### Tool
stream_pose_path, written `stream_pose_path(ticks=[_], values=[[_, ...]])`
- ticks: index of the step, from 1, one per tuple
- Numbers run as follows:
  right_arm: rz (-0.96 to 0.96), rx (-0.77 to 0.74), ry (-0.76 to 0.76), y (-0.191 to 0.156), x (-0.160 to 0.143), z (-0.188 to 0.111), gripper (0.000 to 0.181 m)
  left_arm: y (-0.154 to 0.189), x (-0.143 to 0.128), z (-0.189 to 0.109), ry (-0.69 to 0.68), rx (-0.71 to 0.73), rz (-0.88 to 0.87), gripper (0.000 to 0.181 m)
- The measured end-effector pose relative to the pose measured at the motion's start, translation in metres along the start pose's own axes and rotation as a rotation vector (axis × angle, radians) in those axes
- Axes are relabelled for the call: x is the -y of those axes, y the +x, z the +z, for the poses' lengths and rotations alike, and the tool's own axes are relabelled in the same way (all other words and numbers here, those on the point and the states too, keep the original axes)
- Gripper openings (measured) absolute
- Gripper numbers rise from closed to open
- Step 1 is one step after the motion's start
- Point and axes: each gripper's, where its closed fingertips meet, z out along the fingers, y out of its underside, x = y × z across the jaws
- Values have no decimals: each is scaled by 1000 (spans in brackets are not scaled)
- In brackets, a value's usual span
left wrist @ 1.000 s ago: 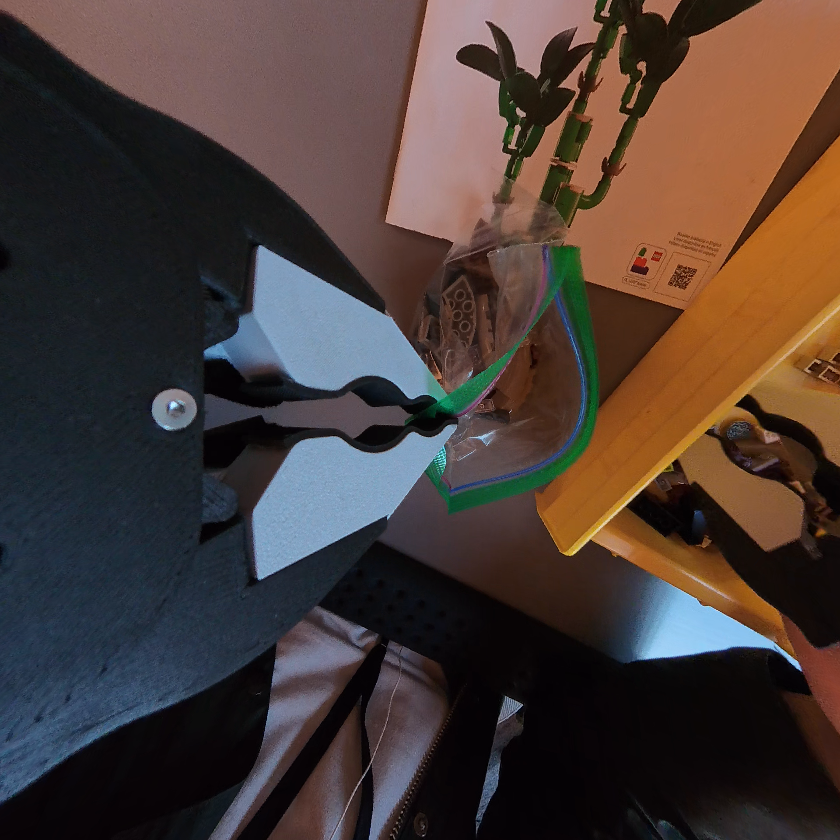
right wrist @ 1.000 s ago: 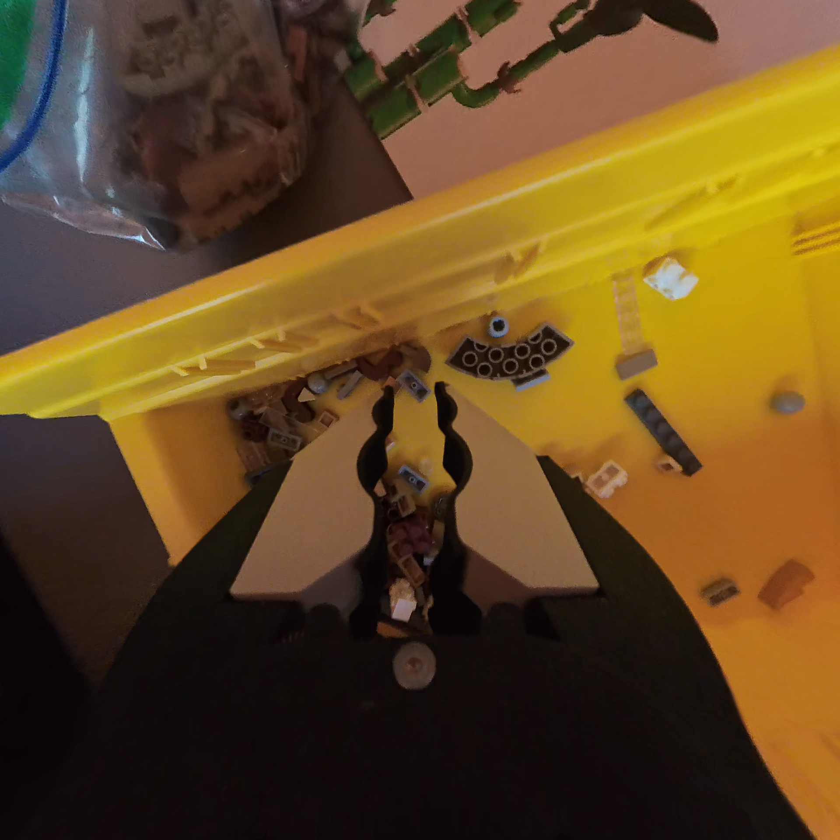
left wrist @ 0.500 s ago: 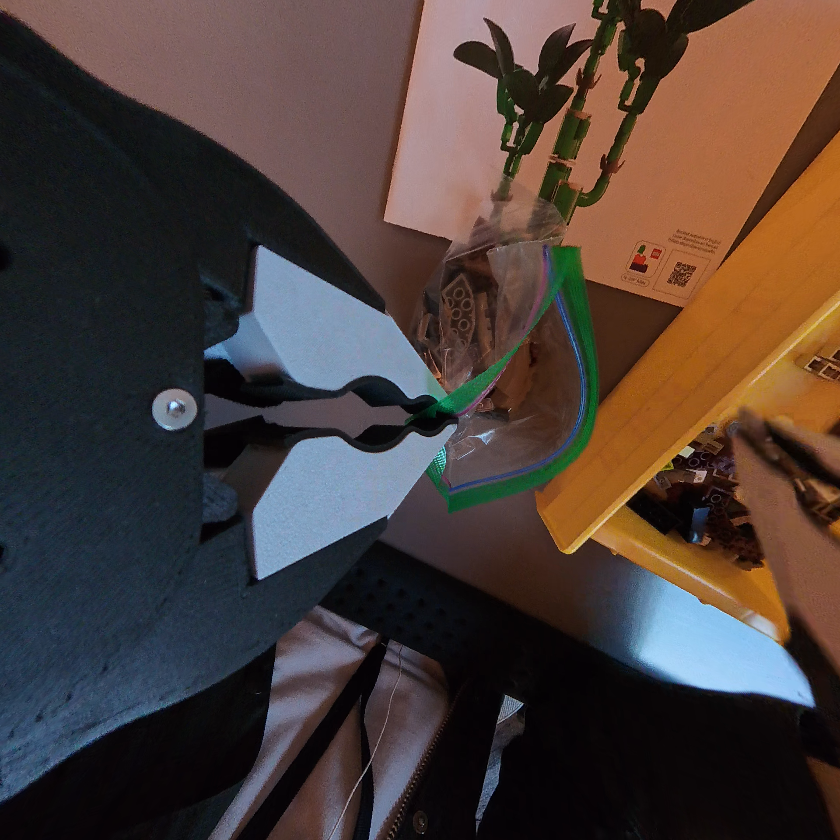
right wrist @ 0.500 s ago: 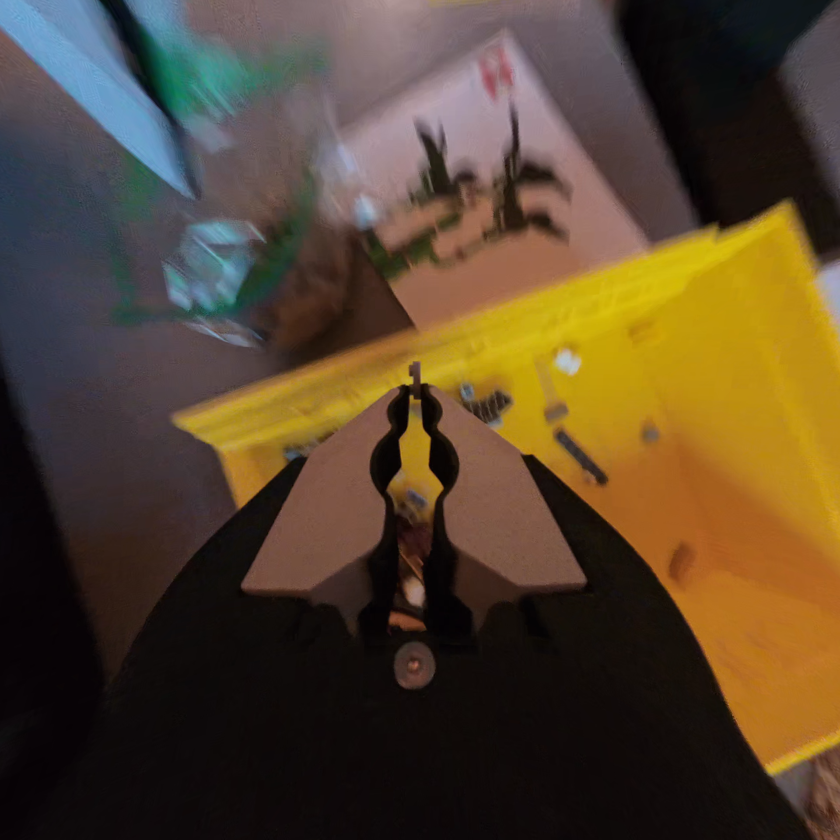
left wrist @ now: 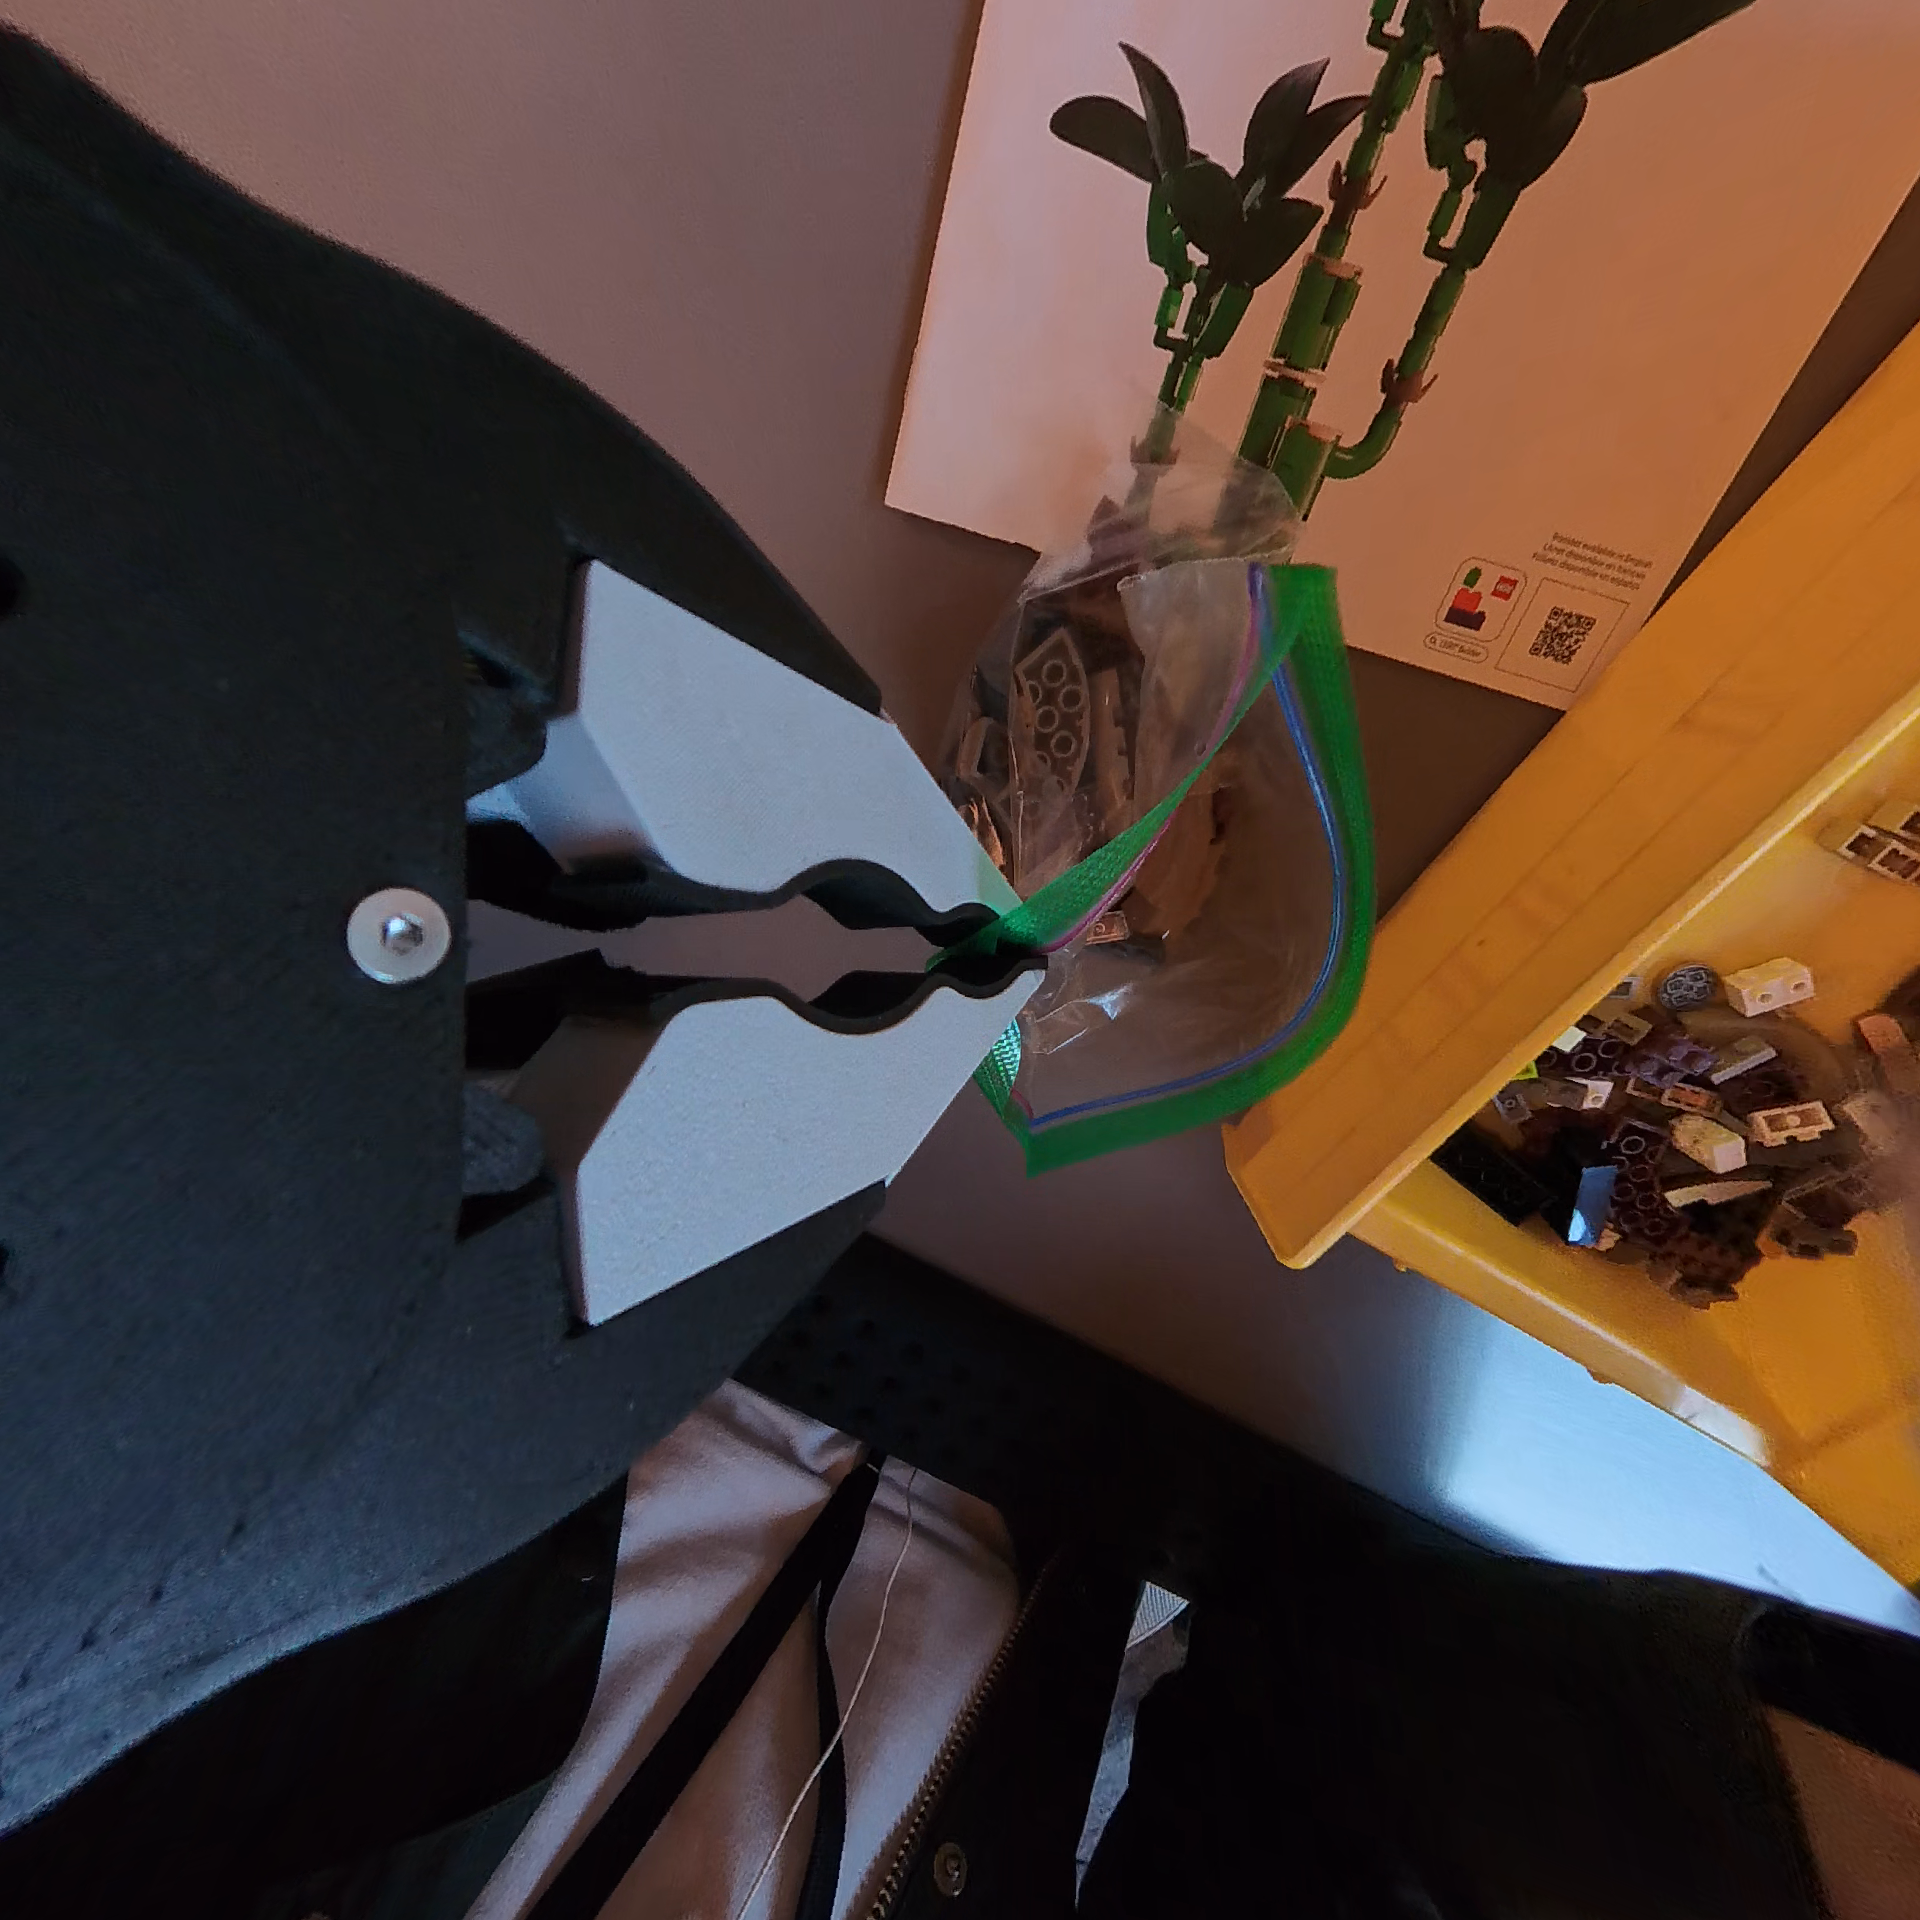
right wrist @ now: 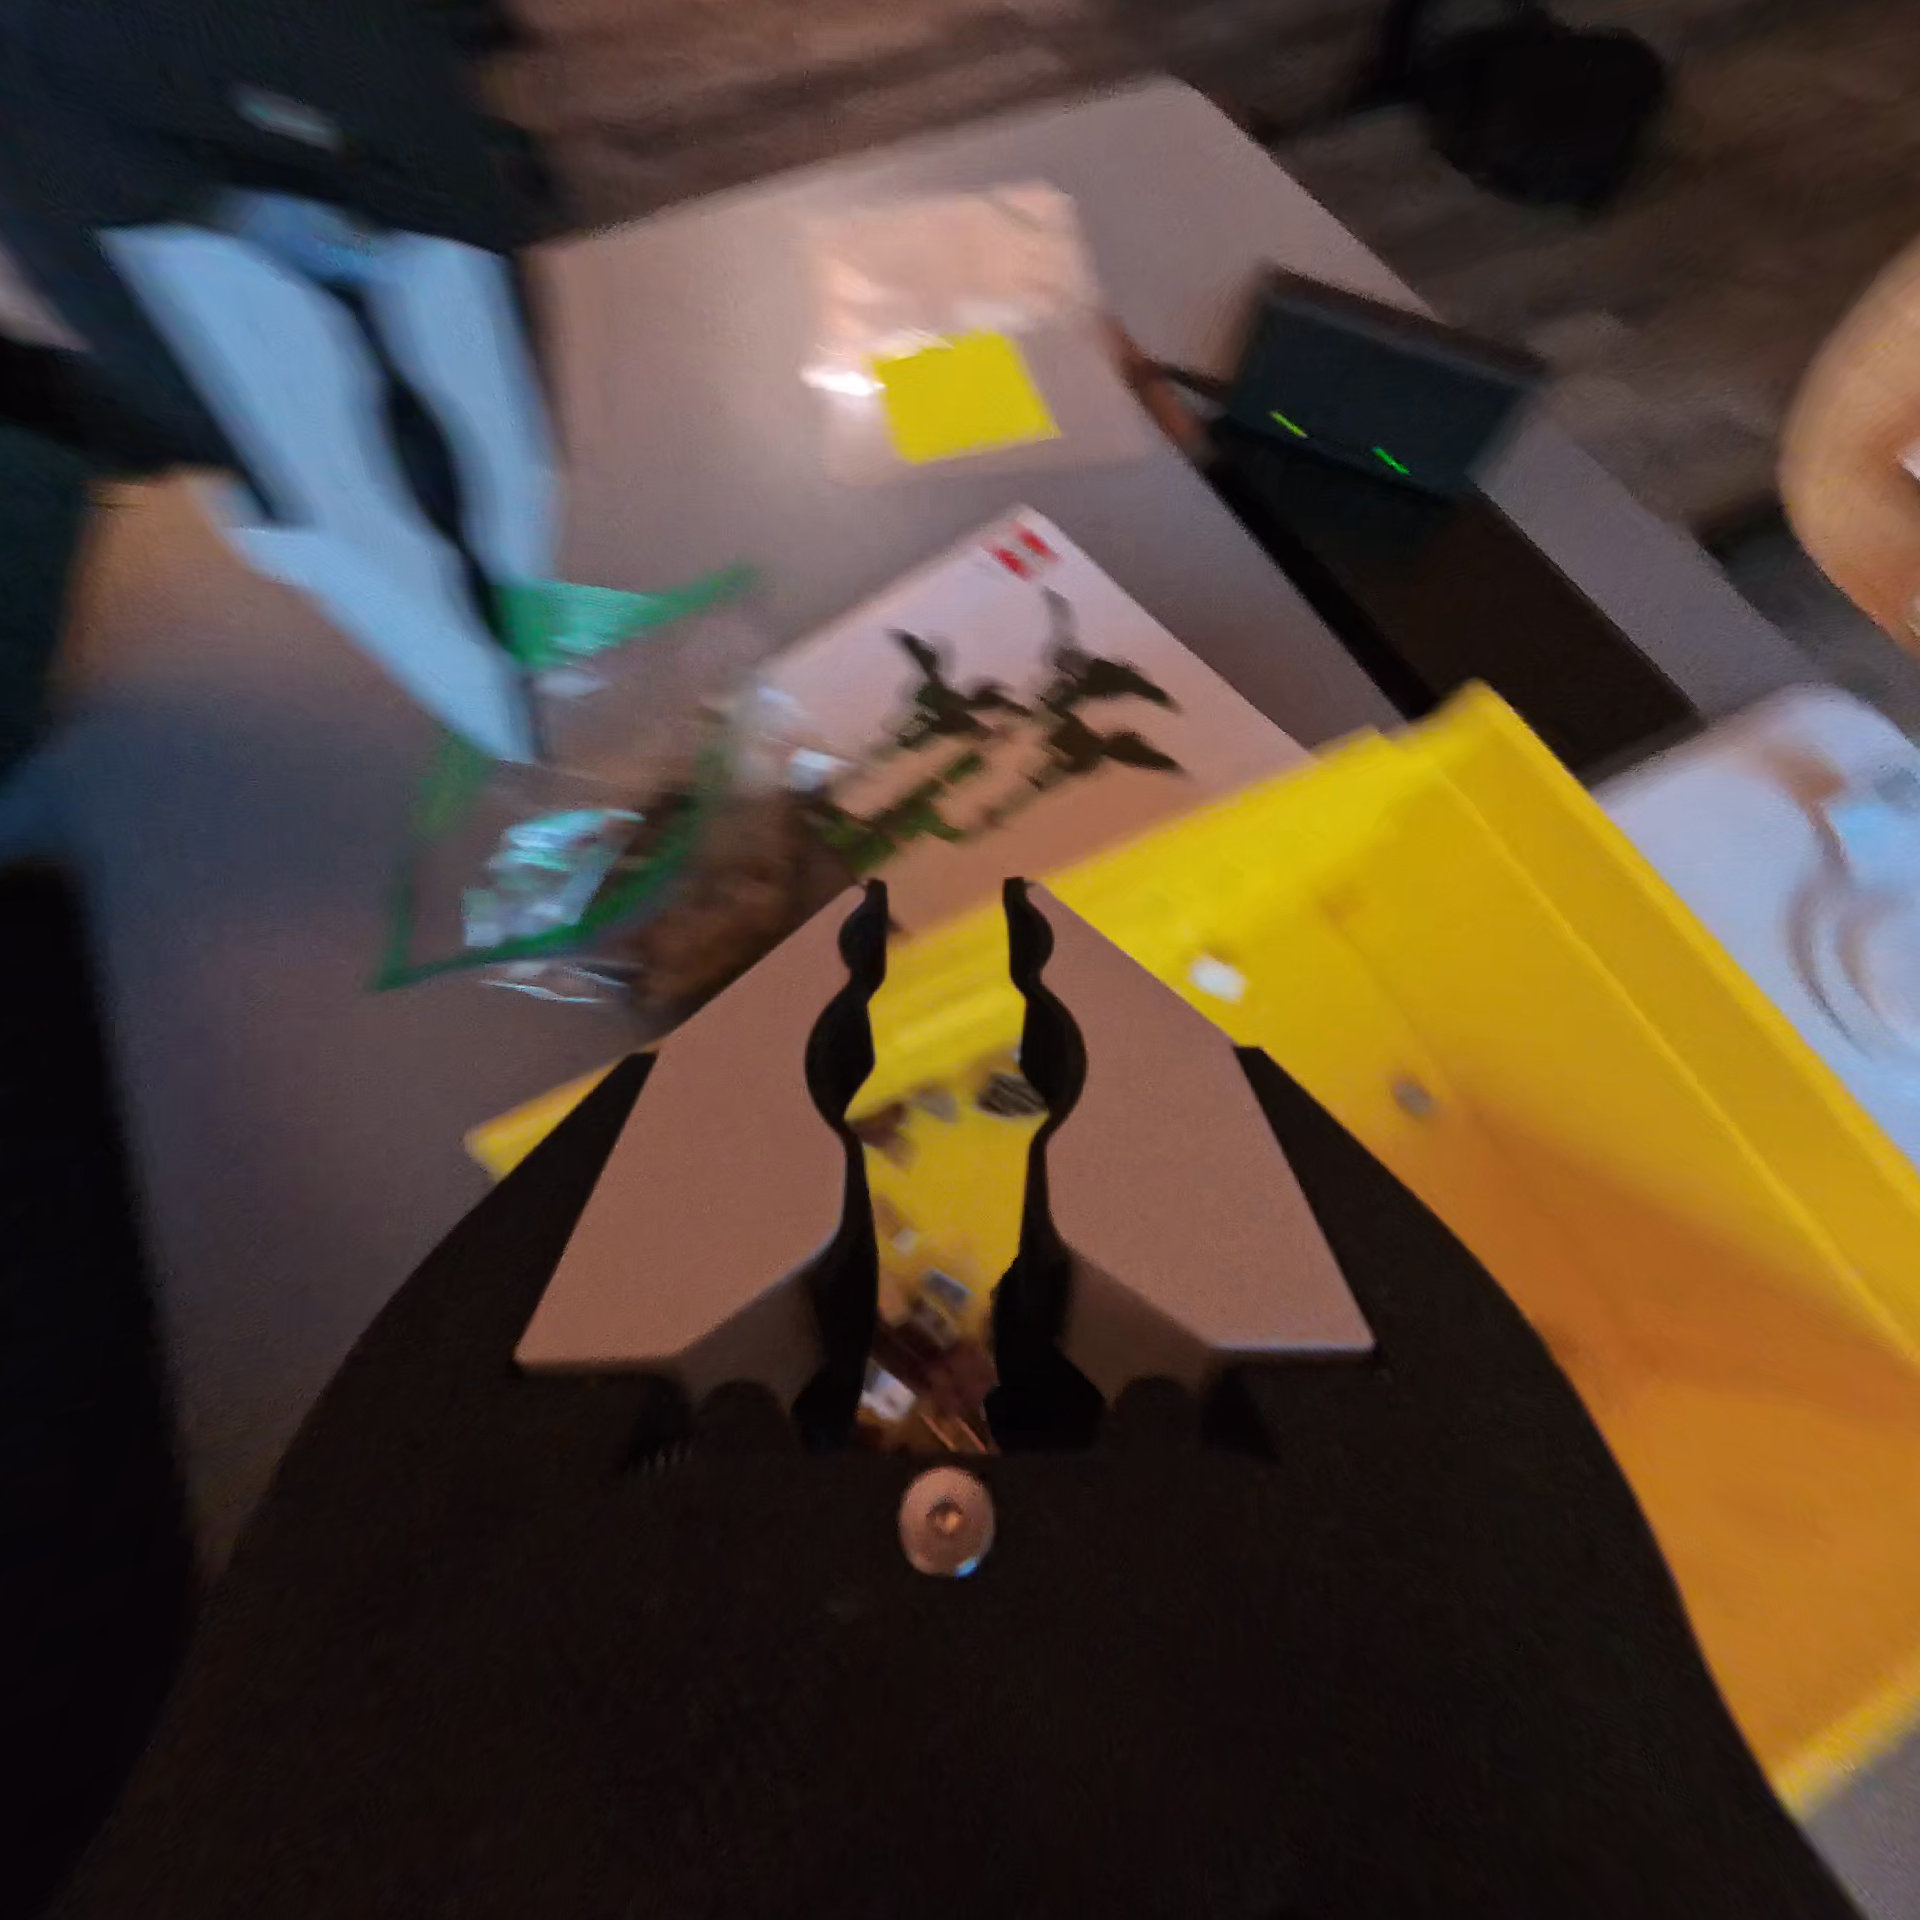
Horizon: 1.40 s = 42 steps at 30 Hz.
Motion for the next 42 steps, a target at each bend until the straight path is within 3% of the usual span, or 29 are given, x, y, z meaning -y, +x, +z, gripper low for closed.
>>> stream_pose_path(ticks=[2,6,11,12,13,19,22,25,27,30,33,36,39,42], values=[[138,-92,-108,35,-34,9,30,0,0,0,0,0,0,0],[254,-30,-349,34,-96,49,38,0,0,3,-9,0,3,0],[285,-119,-431,41,-120,74,37,0,-1,3,-12,-4,-2,0],[242,-154,-440,45,-121,73,23,0,-1,4,-13,-3,-1,0],[203,-167,-453,47,-123,71,22,0,-1,4,-13,-2,0,0],[185,-156,-406,48,-104,51,21,0,-1,3,-13,0,2,0],[221,-87,-211,32,-51,23,21,0,0,3,-11,-2,2,0],[182,101,70,-22,24,-9,21,0,0,3,-9,-4,1,0],[125,205,129,-60,44,-10,21,0,0,4,-9,-6,-4,0],[78,236,53,-87,34,23,21,0,1,4,-3,-15,-22,0],[22,173,-118,-86,2,52,26,0,0,2,0,-16,-31,0],[-23,125,-101,-76,8,43,30,-1,-1,0,3,-20,-37,0],[-37,-25,-23,-34,19,15,29,-1,-1,-1,4,-24,-41,0],[19,-226,-120,27,-17,10,27,-1,-1,0,-1,-24,-40,0]])
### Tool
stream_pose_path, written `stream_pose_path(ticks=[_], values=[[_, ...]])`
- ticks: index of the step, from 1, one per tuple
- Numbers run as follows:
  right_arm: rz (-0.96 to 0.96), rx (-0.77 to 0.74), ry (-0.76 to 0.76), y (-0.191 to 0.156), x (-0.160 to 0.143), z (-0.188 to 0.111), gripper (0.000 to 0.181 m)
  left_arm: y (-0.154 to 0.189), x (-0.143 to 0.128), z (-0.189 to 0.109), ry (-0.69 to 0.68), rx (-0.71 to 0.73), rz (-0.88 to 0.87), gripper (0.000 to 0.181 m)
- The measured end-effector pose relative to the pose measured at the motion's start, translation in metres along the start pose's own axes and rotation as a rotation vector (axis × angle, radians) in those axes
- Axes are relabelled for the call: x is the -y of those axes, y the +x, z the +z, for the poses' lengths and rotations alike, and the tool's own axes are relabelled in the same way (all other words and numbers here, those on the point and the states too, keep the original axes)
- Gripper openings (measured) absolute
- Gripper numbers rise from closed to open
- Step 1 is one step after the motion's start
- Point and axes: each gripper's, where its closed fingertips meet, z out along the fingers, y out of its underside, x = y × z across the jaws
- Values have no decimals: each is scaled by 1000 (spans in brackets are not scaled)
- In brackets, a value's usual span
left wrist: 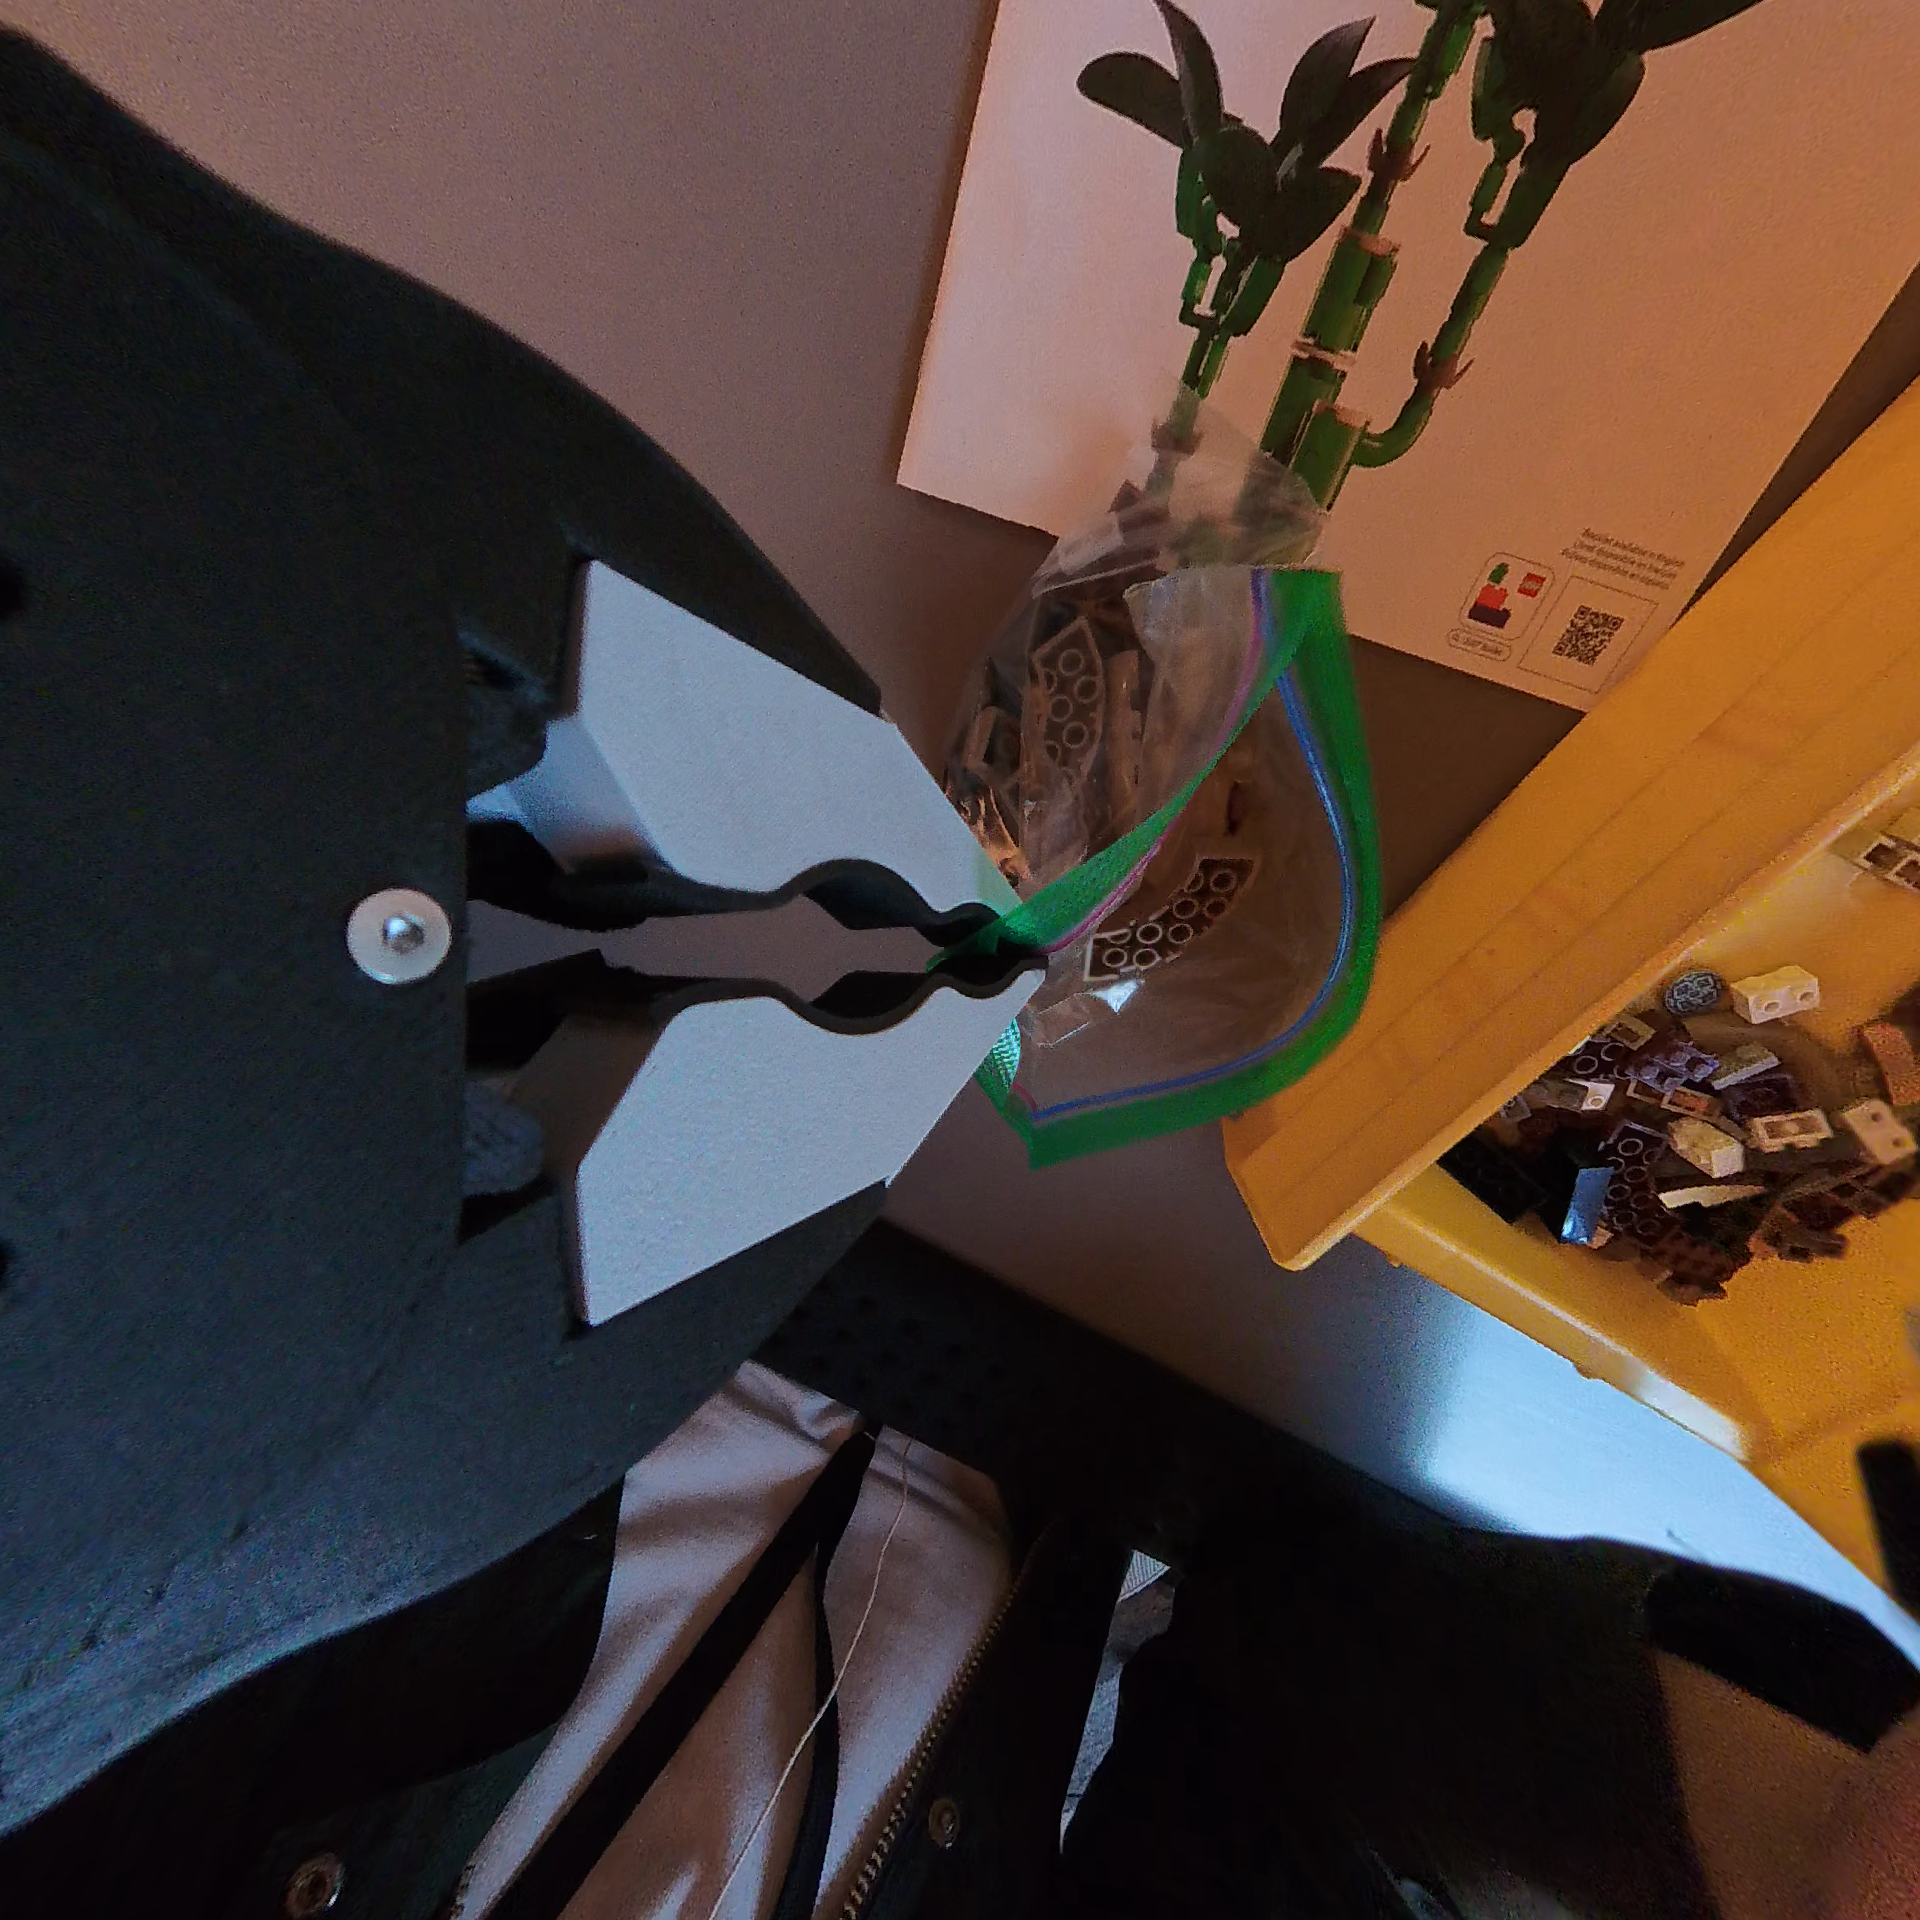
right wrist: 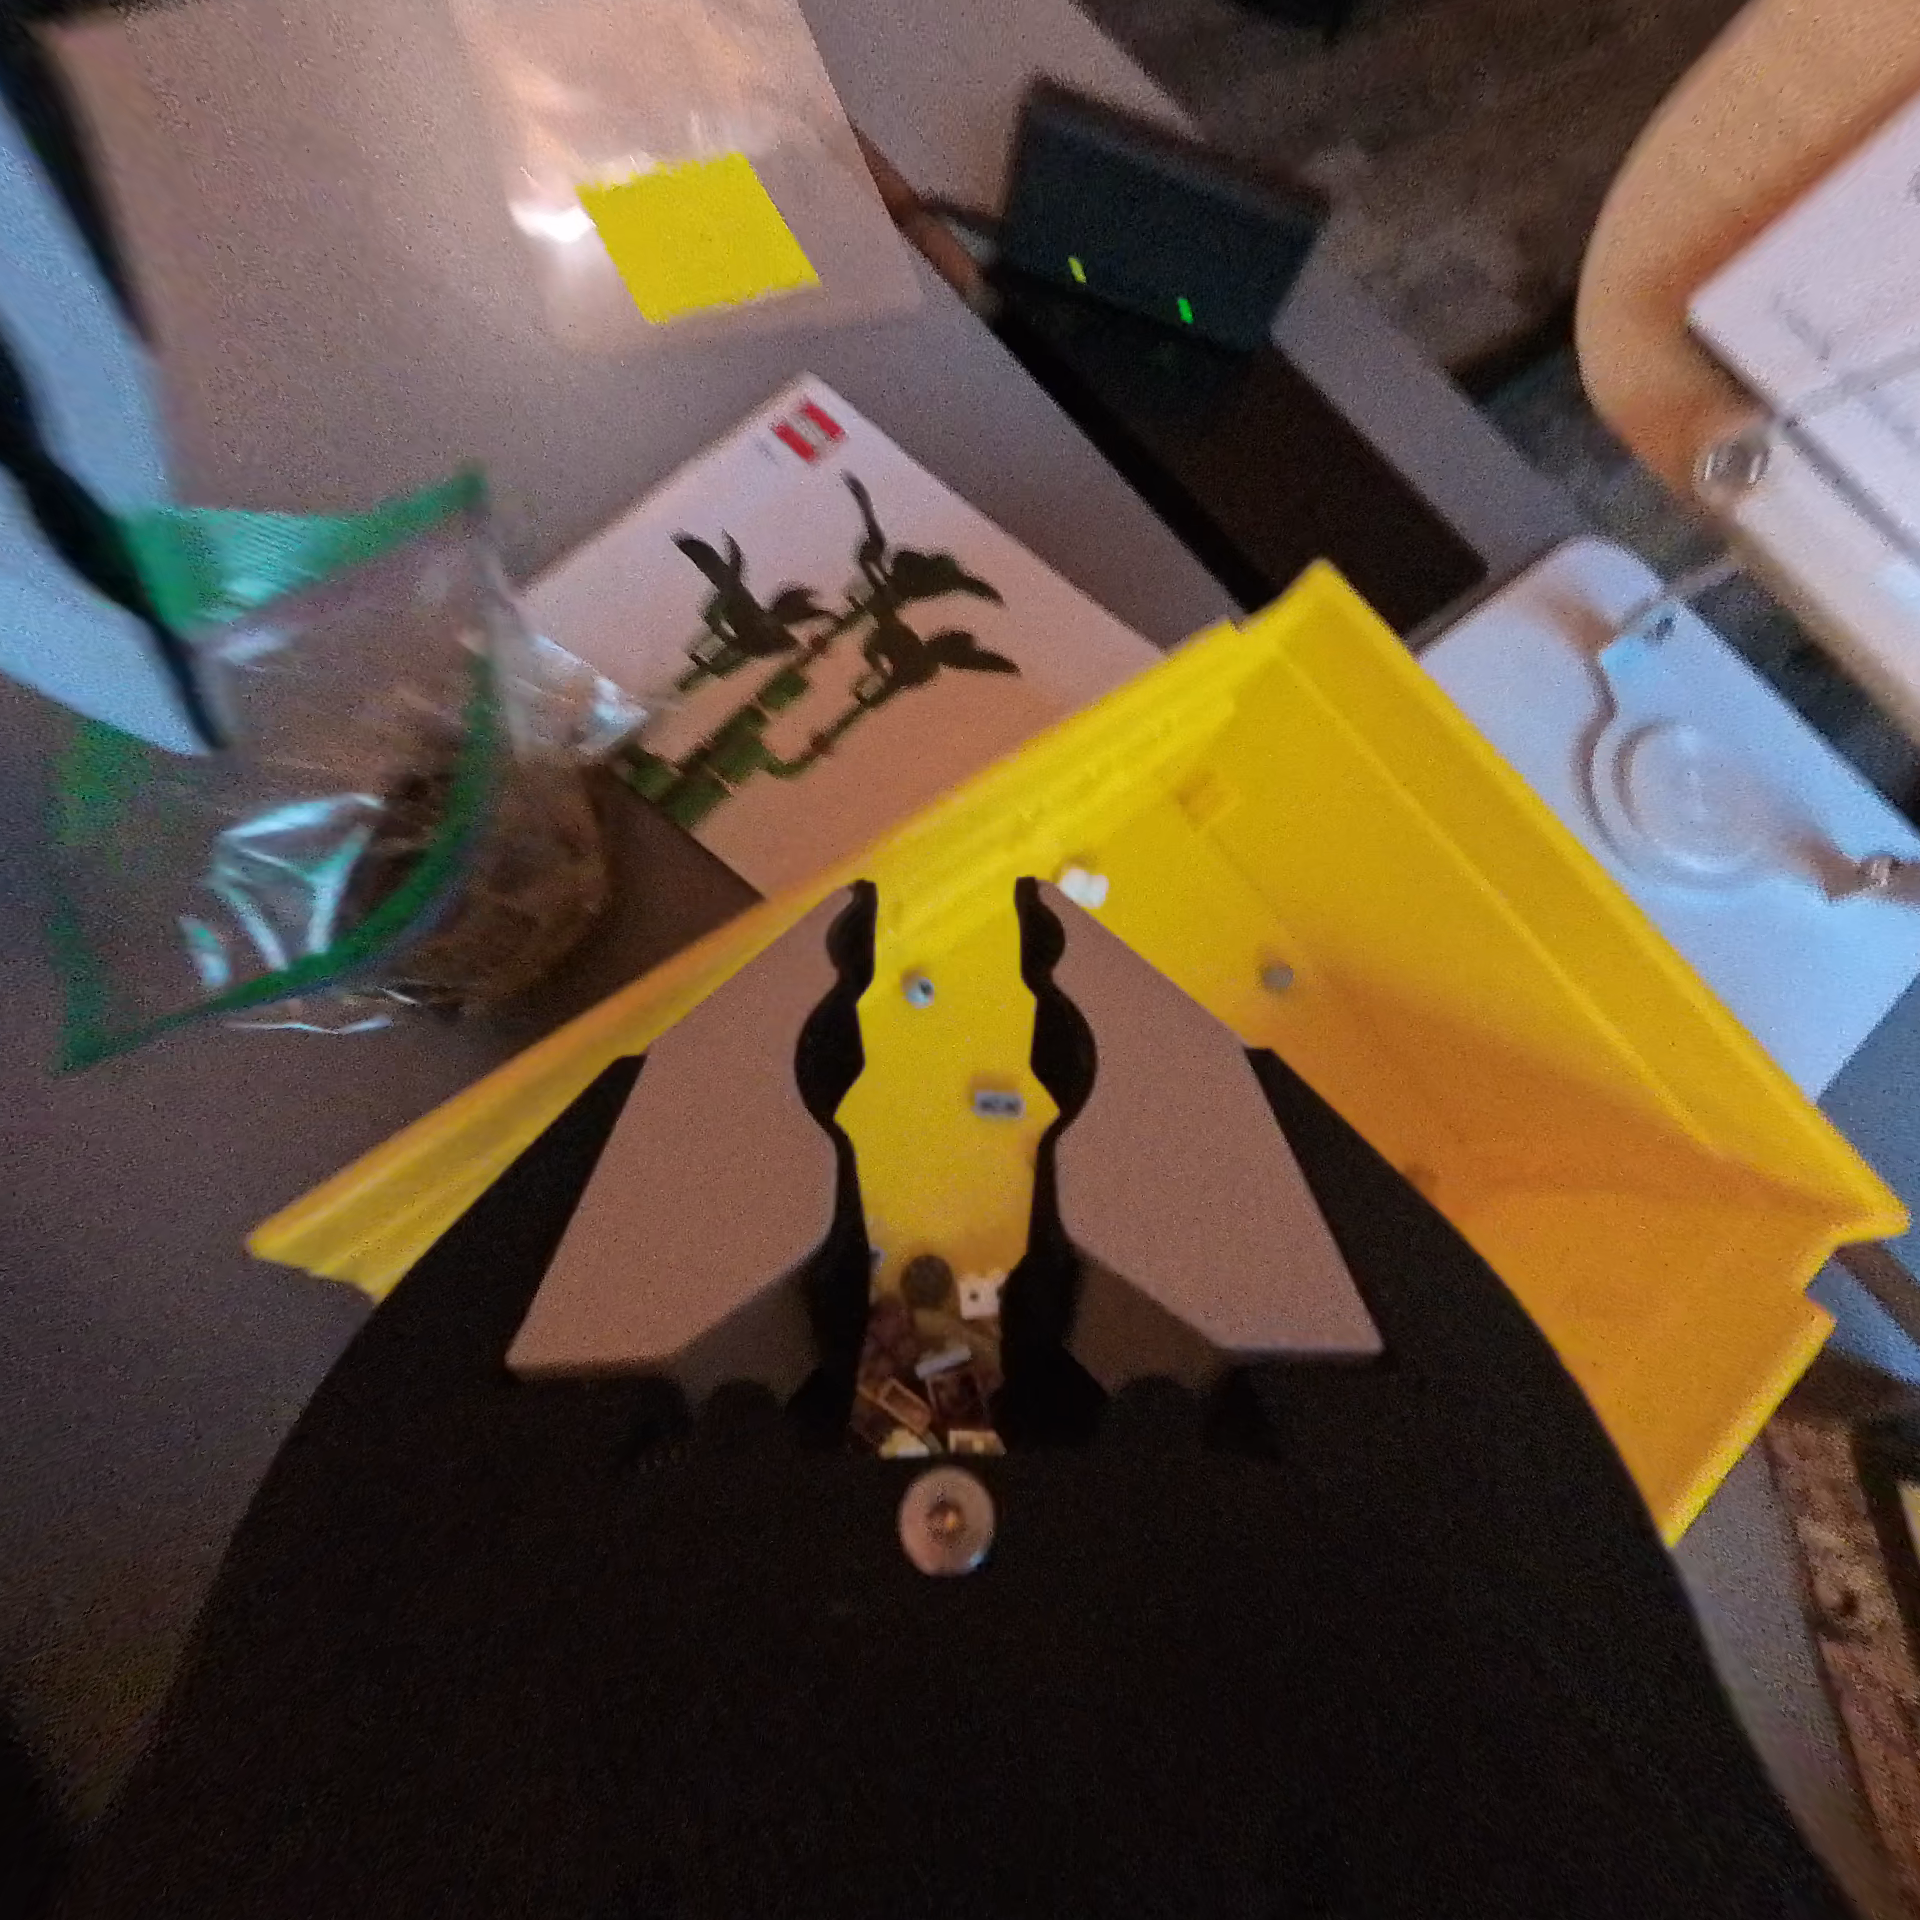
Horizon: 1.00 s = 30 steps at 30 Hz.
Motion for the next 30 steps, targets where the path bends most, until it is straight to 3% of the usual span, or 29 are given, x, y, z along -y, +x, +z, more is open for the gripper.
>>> stream_pose_path(ticks=[2,5,10,14,16,19,21,23,26,28,30], values=[[84,39,-152,8,-39,27,28,0,0,2,-8,0,1,0],[107,128,-272,-6,-72,62,28,1,-1,4,-19,1,6,0],[-38,108,-318,-11,-86,82,20,-1,-1,5,-20,-3,-1,0],[-8,149,-329,-12,-89,78,10,0,-2,7,-28,-1,3,0],[-11,98,-305,-1,-79,64,10,0,-2,7,-30,2,6,0],[-14,42,-115,3,-25,21,10,0,-2,7,-27,1,5,0],[-48,110,78,-25,23,-13,9,0,-1,6,-25,-1,1,0],[-112,291,193,-76,47,-31,9,0,-1,7,-24,-3,-2,0],[-198,405,36,-115,21,-2,9,0,-1,7,-26,-2,-5,0],[-246,369,-10,-115,9,21,25,1,-2,7,-26,-2,-6,0],[-277,351,33,-109,14,18,26,1,-3,7,-31,-2,-5,0]])
